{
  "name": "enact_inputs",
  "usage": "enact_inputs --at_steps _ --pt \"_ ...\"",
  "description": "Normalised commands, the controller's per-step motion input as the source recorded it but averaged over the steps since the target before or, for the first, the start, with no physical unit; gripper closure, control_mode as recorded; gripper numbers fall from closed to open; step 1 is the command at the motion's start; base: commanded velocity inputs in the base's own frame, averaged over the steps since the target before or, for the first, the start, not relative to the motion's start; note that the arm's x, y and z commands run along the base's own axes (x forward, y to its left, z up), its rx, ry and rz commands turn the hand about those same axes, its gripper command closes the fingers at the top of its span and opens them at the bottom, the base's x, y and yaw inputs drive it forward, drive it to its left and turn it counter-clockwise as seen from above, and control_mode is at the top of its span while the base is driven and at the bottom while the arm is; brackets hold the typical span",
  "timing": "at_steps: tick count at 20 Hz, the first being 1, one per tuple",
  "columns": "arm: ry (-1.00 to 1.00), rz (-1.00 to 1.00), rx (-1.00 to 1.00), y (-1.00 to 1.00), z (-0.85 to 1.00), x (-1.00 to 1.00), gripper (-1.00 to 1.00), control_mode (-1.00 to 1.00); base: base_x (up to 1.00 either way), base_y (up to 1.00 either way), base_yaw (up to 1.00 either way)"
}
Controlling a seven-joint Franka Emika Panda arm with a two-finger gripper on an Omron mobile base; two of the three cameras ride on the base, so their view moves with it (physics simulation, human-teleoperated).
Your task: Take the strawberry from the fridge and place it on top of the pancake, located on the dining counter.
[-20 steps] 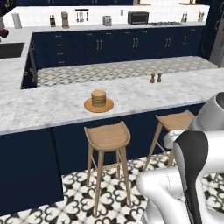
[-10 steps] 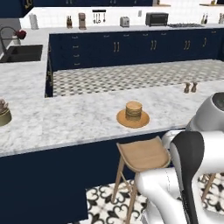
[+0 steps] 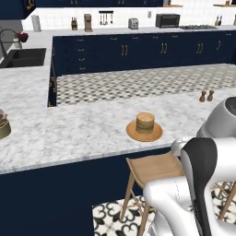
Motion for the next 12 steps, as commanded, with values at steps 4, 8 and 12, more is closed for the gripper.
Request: enact_inputs --at_steps 4,8,12 --pt "0.0 0.0 0.0 0.0 0.0 0.0 1.0 1.0 0.53 0.0 0.04" --pt "0.0 0.0 0.0 0.0 0.0 0.0 1.0 1.0 0.09 0.0 0.0" --pt "0.0 0.0 0.0 0.07 0.0 0.38 1.0 -1.0 0.0 0.0 0.0"
